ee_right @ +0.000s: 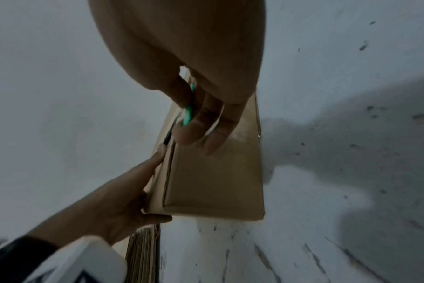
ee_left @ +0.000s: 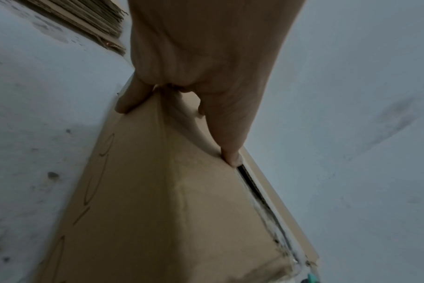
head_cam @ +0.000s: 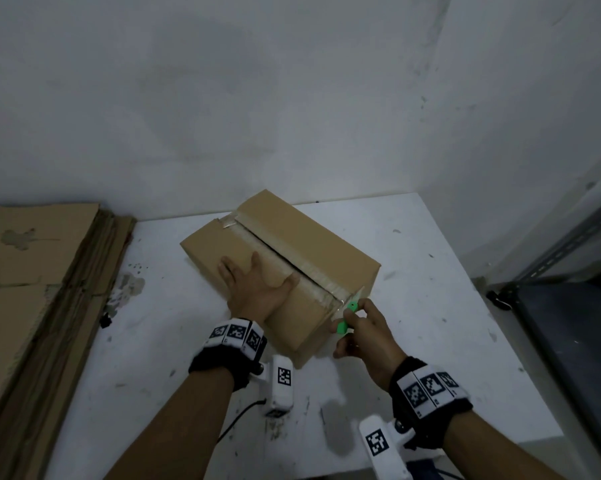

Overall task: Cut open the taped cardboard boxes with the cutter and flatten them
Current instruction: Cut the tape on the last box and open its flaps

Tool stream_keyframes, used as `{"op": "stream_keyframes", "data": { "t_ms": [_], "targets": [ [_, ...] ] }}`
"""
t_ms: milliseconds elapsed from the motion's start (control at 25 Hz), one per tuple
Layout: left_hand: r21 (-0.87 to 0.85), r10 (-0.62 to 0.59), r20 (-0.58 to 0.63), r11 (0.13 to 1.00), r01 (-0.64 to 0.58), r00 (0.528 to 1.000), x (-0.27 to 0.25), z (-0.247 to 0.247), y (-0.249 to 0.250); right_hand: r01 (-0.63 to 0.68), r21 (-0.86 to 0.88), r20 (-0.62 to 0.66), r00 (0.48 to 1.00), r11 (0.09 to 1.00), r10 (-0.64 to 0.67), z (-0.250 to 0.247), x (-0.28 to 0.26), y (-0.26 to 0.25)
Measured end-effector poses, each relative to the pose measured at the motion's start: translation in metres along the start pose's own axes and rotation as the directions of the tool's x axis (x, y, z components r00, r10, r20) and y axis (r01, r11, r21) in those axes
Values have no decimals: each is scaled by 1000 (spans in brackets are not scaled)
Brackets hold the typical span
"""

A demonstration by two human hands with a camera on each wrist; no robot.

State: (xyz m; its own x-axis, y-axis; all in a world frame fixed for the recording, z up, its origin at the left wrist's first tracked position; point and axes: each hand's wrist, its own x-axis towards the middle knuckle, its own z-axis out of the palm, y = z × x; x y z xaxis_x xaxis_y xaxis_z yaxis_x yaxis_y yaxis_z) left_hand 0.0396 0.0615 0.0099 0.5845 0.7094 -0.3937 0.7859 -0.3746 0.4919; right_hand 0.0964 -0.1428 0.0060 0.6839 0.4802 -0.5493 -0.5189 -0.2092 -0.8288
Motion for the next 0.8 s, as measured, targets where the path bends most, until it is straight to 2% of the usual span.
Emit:
{"op": "stream_keyframes", "data": {
  "t_ms": [240, 480, 800],
  "targets": [
    [-29, 27, 56, 999, -25, 998, 4, -6, -3, 8, -298, 14, 1000, 955, -4, -6, 6, -4],
    [-54, 14, 51, 998, -11, 999, 5, -6, -6, 45, -327, 123, 992, 944, -5, -4, -18, 2],
    [7, 35, 85, 999, -36, 996, 6, -6, -4, 33, -325, 191, 981, 945, 32, -11, -24, 10]
  ]
}}
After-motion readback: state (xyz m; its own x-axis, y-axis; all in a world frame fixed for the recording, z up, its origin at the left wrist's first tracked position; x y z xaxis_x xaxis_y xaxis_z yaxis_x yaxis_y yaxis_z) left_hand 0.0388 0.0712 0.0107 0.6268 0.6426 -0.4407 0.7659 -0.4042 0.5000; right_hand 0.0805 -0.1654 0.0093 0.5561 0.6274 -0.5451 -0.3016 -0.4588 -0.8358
